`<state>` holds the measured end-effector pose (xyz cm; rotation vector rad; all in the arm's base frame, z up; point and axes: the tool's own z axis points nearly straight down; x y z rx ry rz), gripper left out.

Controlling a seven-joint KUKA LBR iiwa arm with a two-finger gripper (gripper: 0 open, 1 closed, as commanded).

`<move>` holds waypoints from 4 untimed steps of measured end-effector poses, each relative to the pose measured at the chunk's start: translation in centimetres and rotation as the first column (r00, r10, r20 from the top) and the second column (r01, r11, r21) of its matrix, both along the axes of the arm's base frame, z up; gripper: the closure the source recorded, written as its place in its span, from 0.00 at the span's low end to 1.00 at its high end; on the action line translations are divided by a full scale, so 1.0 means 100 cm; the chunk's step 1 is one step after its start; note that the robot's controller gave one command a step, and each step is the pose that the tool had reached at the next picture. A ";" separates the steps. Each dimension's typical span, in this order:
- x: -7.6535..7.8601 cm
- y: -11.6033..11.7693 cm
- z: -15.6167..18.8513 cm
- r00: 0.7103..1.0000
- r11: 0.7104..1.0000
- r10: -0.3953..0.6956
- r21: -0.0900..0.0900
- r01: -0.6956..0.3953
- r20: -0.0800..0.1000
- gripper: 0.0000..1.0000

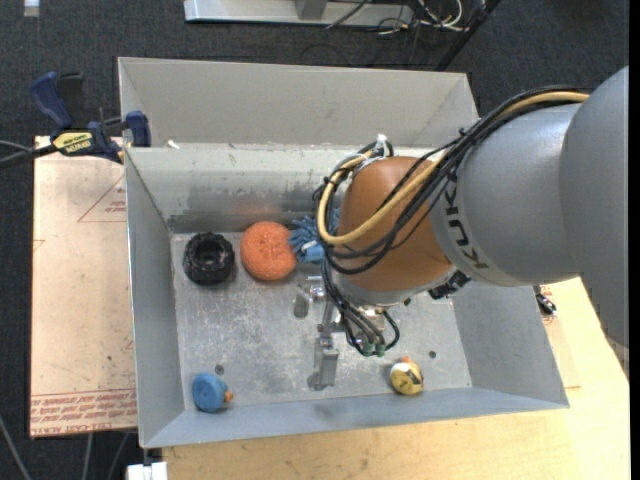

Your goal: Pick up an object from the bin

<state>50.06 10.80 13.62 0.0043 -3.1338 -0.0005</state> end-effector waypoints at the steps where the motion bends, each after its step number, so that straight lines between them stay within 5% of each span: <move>1: 0.002 0.000 0.004 1.000 1.000 -0.002 0.001 0.002 0.007 0.00; 3: 0.042 -0.038 0.085 0.999 0.999 0.049 0.002 -0.049 0.007 0.00; 4: 0.066 -0.030 0.124 0.999 0.999 0.037 -0.001 -0.037 0.005 0.00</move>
Offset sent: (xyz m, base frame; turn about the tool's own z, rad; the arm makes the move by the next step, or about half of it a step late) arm 0.0776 -0.0301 0.0978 -0.1899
